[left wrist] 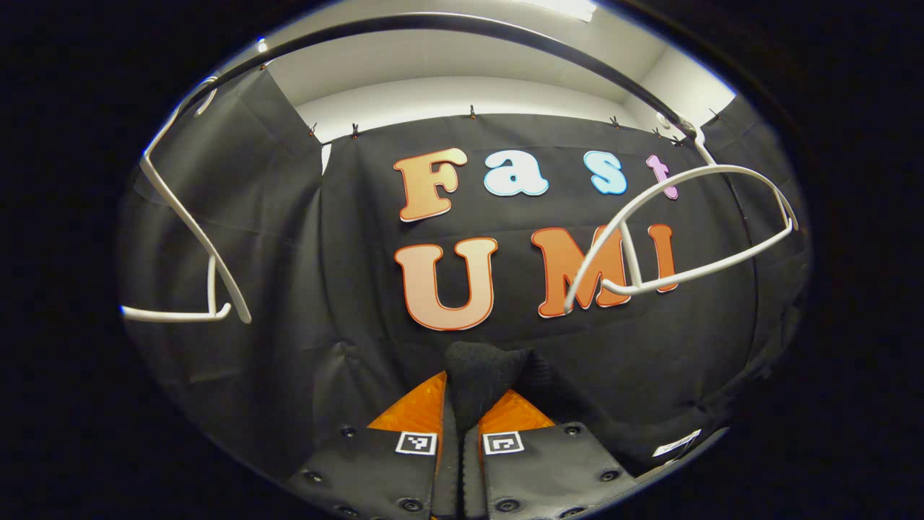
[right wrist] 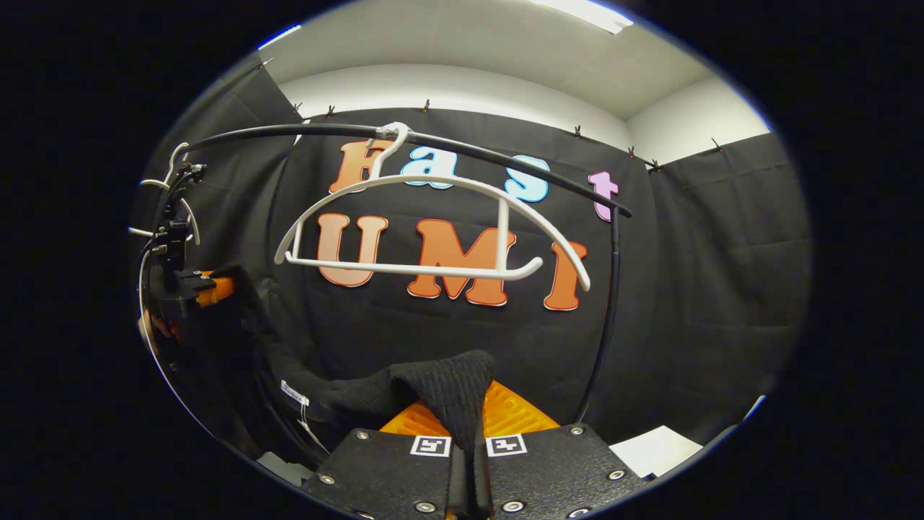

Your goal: Grasp the clothes on the hanger with both hands and then place them into the laundry hamper below.

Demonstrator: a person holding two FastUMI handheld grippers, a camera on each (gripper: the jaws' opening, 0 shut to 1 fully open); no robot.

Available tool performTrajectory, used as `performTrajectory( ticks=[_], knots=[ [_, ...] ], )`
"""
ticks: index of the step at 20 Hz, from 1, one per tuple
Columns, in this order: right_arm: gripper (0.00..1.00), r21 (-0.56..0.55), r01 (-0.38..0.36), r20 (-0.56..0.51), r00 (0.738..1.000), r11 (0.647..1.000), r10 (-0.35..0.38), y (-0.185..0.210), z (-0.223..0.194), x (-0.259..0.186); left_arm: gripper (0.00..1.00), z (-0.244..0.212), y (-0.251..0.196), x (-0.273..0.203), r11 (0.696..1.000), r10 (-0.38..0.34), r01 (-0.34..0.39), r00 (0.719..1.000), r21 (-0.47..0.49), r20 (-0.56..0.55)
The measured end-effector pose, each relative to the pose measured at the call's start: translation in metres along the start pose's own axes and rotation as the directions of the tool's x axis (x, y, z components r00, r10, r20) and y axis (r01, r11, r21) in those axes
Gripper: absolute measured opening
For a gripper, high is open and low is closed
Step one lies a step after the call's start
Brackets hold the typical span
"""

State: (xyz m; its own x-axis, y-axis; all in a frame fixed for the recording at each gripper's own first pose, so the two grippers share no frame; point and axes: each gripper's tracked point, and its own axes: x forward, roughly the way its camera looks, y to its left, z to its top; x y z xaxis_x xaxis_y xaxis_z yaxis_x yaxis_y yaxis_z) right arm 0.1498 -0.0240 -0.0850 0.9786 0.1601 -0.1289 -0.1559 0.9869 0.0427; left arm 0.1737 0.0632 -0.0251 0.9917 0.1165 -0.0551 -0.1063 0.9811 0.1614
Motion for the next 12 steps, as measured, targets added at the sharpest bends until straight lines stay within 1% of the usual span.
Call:
performTrajectory(
  ticks=[3,7,9,12],
  knots=[
    [0.04,0.03,-0.033,-0.023,0.999,0.999,0.034,0.021,-0.014,-0.002,0.09,-0.018,-0.018,-0.015,0.999,-0.048,0.047,0.998,-0.021,-0.041],
    [0.04,0.043,-0.044,-0.047,0.998,0.998,0.046,0.039,-0.03,-0.004,0.09,-0.047,-0.051,-0.038,0.99,-0.129,0.122,0.987,-0.072,-0.094],
    [0.04,0.046,-0.048,-0.068,0.996,0.998,0.051,0.047,-0.044,-0.006,0.09,-0.066,-0.067,-0.052,0.982,-0.17,0.156,0.976,-0.104,-0.134],
    [0.04,0.067,-0.066,-0.118,0.99,0.996,0.074,0.065,-0.07,-0.01,0.09,-0.097,-0.088,-0.064,0.969,-0.231,0.206,0.953,-0.137,-0.197]
  ],
)
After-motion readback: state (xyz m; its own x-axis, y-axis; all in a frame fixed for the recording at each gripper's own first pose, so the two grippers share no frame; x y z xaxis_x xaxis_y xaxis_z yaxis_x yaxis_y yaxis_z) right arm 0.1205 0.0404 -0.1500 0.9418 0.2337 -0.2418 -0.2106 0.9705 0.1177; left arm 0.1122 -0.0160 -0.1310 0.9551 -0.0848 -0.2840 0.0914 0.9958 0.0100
